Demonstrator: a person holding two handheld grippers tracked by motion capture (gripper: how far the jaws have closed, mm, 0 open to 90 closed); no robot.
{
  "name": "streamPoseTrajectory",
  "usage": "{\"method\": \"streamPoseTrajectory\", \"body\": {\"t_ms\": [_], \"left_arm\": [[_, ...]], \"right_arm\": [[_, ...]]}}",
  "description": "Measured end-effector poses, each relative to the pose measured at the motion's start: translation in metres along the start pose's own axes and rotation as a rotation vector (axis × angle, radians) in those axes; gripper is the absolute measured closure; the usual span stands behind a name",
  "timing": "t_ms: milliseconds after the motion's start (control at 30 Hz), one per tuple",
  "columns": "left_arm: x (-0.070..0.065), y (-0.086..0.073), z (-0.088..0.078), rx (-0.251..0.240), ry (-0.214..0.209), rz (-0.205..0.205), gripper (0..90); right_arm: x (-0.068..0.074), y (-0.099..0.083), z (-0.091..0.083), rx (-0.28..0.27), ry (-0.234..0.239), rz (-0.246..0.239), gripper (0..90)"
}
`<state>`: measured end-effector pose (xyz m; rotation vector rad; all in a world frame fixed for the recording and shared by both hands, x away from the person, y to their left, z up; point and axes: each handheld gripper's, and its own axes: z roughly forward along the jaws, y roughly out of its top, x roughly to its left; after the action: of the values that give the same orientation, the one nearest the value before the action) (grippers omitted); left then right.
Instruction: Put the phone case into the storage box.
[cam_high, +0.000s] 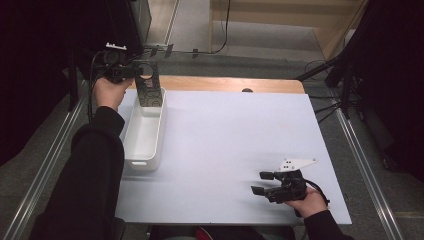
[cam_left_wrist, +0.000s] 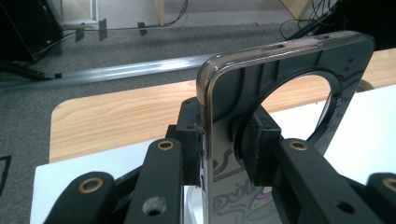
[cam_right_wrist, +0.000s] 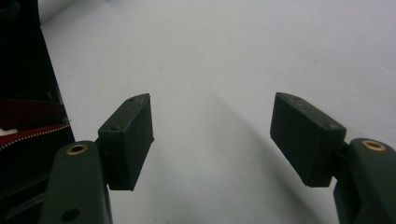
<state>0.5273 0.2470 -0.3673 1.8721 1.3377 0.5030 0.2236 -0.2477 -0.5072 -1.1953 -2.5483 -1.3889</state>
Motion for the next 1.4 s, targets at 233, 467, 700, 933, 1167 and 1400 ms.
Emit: {"method": "streamPoseTrajectory", "body": {"t_ms": [233, 467, 700, 933, 1167, 1400], "left_arm": [[0.0, -0.002, 0.004, -0.004, 0.016, 0.006, 70.7], [-0.001, -0.006, 0.01, -0.005, 0.023, 0.007, 70.7], [-0.001, -0.013, 0.015, -0.009, 0.023, 0.014, 70.7], [-0.002, -0.017, 0.02, -0.009, 0.018, 0.036, 70.6], [-0.002, -0.02, 0.023, -0.007, 0.014, 0.051, 70.5], [0.0, -0.024, 0.026, -0.004, 0.019, 0.052, 70.5]], "right_arm": [[0.0, 0.0, 0.0, -0.002, -0.005, 0.0, 28.9], [0.0, 0.0, 0.0, 0.004, -0.003, -0.002, 28.9], [0.0, 0.0, 0.001, 0.003, -0.001, -0.005, 28.9], [0.0, 0.0, 0.001, 0.004, 0.001, -0.003, 28.9], [0.0, 0.0, 0.001, 0.002, 0.001, -0.003, 29.0], [0.0, 0.0, 0.001, 0.001, 0.003, -0.002, 29.0]]}}
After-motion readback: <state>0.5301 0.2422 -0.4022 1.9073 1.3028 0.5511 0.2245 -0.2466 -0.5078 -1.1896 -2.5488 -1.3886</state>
